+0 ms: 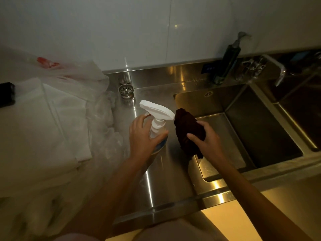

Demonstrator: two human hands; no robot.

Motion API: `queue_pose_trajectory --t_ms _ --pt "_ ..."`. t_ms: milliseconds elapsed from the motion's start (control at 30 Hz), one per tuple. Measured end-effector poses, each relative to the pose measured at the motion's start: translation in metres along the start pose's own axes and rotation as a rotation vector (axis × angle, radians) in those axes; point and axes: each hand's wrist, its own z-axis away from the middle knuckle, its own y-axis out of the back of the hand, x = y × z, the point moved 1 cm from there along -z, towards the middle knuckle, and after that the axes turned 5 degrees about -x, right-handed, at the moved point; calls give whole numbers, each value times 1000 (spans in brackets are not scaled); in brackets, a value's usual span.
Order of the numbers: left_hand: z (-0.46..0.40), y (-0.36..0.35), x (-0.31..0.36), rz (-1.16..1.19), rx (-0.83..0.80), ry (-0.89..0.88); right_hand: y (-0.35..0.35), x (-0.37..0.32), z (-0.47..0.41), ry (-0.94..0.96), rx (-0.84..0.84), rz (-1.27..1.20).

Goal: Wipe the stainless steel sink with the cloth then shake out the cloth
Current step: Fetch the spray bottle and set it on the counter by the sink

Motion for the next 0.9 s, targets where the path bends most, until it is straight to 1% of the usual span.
queue_pose_trajectory --t_ms 300,533,700,900 --pt "-3 -5 -2 -8 -52 44 0 2 3 14 26 18" --pt "-2 -2 5 23 1 -15 -2 4 2 -5 15 -15" --pt "-3 -2 2 -1 -28 -25 -4 3 4 1 -6 -45" --pt "-4 -1 4 39 -48 -16 -6 -1 2 -15 38 -33"
